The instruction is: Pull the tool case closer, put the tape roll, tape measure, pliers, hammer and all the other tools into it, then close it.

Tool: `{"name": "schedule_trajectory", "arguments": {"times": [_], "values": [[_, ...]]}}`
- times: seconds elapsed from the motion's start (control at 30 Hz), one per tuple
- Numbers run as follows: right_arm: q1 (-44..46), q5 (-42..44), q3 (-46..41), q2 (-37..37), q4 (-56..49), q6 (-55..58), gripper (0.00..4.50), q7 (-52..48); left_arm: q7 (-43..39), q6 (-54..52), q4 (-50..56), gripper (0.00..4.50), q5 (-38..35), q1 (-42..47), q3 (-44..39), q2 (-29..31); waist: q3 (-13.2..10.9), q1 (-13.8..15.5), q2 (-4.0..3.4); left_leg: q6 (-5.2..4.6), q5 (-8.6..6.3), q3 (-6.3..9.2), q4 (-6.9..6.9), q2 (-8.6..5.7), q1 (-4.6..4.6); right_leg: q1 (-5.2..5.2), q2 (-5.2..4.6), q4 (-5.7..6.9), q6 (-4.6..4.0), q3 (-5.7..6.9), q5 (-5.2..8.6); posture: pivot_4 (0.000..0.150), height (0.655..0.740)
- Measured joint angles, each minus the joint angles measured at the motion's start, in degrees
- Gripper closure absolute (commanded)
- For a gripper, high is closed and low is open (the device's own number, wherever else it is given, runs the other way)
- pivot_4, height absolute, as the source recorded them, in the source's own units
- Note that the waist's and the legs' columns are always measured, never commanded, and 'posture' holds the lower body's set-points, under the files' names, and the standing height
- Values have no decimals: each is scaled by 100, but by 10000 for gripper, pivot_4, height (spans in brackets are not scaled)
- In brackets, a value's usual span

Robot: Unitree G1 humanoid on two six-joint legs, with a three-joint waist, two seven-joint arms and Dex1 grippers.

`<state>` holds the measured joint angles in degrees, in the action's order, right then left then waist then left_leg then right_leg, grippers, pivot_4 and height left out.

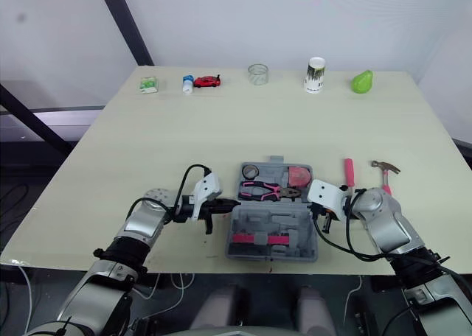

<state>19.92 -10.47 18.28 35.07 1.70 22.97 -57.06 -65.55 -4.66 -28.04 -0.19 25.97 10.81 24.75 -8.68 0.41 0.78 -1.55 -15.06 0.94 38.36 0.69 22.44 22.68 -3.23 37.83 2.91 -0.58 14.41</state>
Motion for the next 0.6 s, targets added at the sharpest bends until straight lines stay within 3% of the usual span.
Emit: {"name": "schedule_trajectory", "arguments": {"times": [0.6], "values": [[45, -15, 2, -20, 84, -69, 44765, -17, 1, -8, 8, 44217, -1, -11, -1, 5, 0, 0, 0, 0, 0, 0, 0, 0, 0, 0, 0, 0, 0, 0, 0, 1500, 7400]]}}
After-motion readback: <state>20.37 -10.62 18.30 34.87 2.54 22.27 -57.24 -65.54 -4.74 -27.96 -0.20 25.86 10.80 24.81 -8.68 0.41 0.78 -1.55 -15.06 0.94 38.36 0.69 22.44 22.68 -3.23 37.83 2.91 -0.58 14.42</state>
